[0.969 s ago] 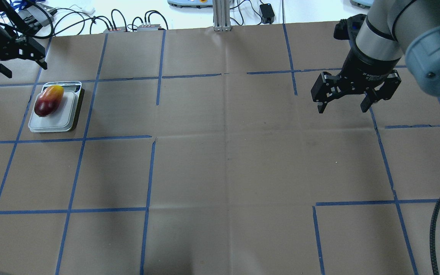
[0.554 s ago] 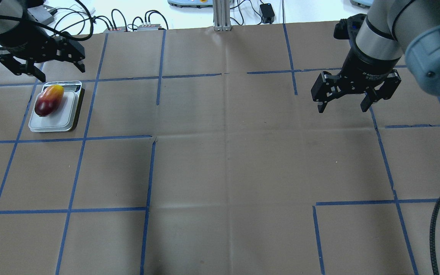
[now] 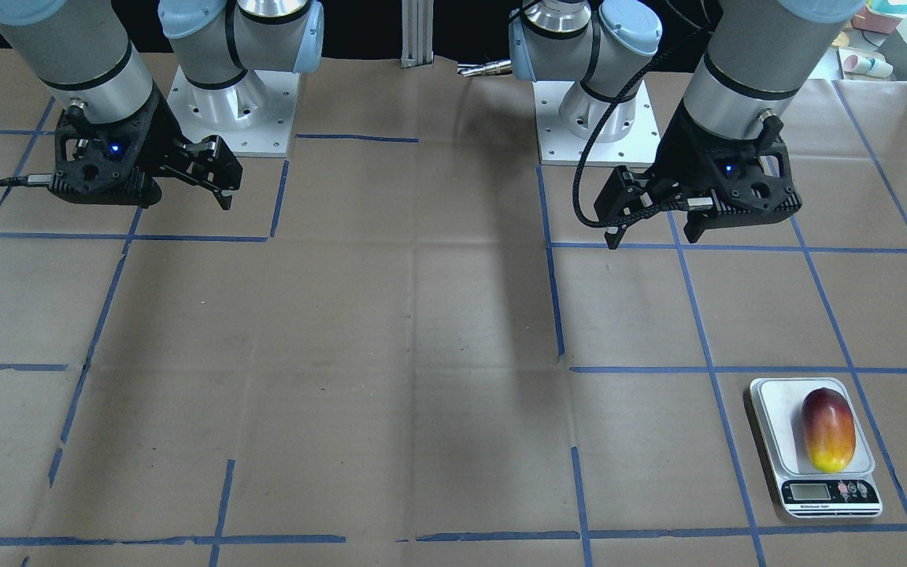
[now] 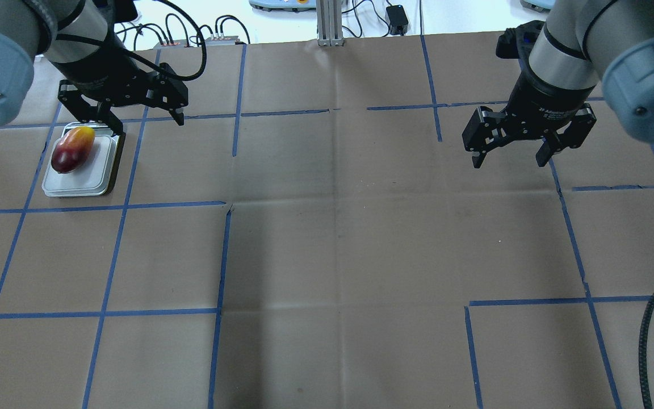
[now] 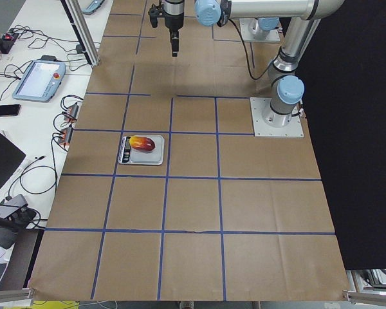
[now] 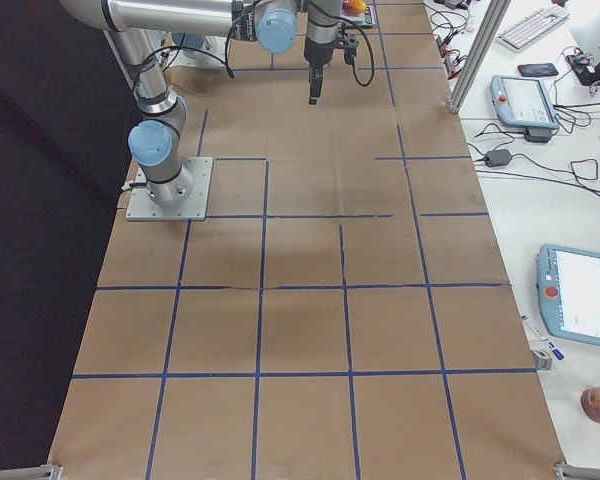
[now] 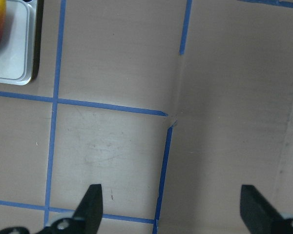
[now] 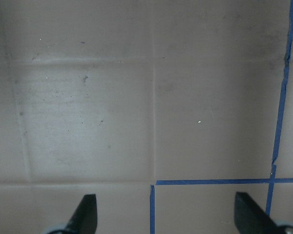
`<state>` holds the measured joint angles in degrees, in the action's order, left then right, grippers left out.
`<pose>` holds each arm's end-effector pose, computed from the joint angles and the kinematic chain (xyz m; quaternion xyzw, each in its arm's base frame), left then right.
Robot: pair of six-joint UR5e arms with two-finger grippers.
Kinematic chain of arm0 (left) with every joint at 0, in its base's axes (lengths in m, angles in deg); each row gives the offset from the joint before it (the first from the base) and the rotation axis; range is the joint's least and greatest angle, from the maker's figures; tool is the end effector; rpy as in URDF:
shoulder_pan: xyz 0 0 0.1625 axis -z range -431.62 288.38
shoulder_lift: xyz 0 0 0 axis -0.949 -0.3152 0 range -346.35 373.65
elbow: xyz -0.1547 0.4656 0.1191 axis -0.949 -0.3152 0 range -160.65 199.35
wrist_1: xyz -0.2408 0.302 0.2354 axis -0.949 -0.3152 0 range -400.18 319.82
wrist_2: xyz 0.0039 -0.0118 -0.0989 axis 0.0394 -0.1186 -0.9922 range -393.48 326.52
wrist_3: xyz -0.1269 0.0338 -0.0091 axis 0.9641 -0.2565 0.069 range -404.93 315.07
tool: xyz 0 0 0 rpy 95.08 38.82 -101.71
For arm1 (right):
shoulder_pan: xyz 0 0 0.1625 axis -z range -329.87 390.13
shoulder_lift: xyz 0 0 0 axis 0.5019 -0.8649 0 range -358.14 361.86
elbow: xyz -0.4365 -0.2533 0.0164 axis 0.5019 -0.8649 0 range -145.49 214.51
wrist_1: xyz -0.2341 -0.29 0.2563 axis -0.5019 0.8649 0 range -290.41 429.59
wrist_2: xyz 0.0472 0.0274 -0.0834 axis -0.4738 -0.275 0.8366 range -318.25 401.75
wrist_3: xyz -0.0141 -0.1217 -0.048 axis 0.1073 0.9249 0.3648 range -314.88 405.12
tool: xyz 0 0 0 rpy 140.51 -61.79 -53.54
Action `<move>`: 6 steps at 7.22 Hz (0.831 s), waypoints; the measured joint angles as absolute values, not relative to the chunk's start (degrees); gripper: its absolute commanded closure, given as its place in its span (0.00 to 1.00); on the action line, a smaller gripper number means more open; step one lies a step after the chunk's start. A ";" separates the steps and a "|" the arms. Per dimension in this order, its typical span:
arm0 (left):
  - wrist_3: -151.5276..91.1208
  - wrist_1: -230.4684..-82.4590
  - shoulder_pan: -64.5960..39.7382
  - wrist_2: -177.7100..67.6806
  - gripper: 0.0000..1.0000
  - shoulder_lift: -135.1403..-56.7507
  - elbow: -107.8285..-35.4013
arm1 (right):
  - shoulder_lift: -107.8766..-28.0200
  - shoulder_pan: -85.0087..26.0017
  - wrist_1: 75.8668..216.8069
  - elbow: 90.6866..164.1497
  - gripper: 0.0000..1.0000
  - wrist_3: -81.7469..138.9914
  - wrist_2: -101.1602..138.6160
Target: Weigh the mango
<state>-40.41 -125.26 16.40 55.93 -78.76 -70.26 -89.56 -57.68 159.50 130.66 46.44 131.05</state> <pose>-0.1154 -0.5637 0.5253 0.0565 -0.9981 0.0252 0.0057 0.1154 -0.5113 0.4922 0.0080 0.9991 0.0418 0.0074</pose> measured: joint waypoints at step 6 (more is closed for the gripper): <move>-40.72 -125.53 17.22 55.81 0.00 -79.34 -70.46 | -89.56 -57.67 159.50 130.66 0.00 46.44 131.05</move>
